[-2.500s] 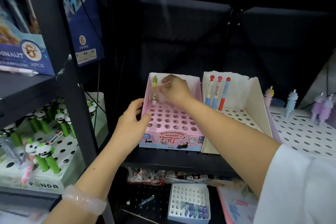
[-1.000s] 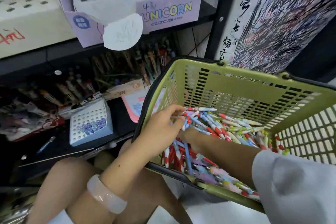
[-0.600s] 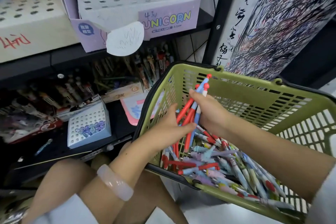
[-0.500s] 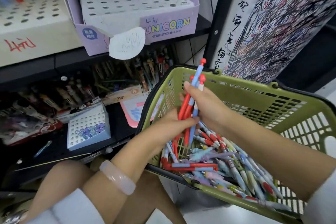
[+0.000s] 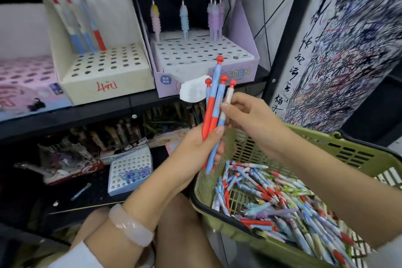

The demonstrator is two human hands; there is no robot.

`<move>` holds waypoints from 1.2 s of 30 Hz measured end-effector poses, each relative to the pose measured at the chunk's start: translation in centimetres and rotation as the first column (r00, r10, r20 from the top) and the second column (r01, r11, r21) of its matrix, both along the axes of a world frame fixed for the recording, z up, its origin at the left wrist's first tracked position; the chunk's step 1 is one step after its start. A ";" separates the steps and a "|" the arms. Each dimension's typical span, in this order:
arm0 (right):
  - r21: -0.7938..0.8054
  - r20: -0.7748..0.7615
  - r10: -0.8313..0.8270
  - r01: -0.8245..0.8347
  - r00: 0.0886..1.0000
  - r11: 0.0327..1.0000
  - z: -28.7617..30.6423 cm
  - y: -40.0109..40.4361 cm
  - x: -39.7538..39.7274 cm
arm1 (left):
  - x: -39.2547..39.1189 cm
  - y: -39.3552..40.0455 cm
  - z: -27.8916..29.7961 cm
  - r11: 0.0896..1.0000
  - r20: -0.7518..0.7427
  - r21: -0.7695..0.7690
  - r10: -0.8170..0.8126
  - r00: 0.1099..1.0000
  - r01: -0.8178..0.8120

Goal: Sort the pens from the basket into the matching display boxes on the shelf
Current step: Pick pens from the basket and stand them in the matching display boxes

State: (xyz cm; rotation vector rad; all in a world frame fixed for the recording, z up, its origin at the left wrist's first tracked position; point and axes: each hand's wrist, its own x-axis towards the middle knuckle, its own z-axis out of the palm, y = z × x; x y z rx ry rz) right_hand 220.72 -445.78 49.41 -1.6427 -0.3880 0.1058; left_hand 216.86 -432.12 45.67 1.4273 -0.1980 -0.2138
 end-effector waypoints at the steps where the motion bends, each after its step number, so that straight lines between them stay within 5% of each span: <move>1: 0.003 0.018 0.007 -0.007 1.000 1.000 0.3 0.5 0.0 | -0.2 0.5 0.3 1.000 0.025 0.013 0.023 0.999 -0.024; 14: 0.089 0.082 0.023 -0.030 0.996 0.996 5.6 9.7 1.3 | 0.4 8.6 6.7 0.932 0.175 0.086 0.333 0.927 -0.351; 20: 0.154 0.233 -0.123 0.088 0.965 0.984 9.5 13.7 4.6 | 1.3 13.5 7.8 0.860 0.203 0.101 0.474 0.856 -0.500; 25: 0.036 0.443 -0.176 0.179 0.879 0.983 11.8 18.9 8.8 | 1.6 18.5 8.5 0.789 0.188 0.032 0.597 0.779 -0.613; 36: -0.263 0.571 -0.029 0.217 0.820 0.940 9.3 28.1 12.4 | 0.4 23.4 8.2 0.731 0.092 -0.124 0.682 0.726 -0.671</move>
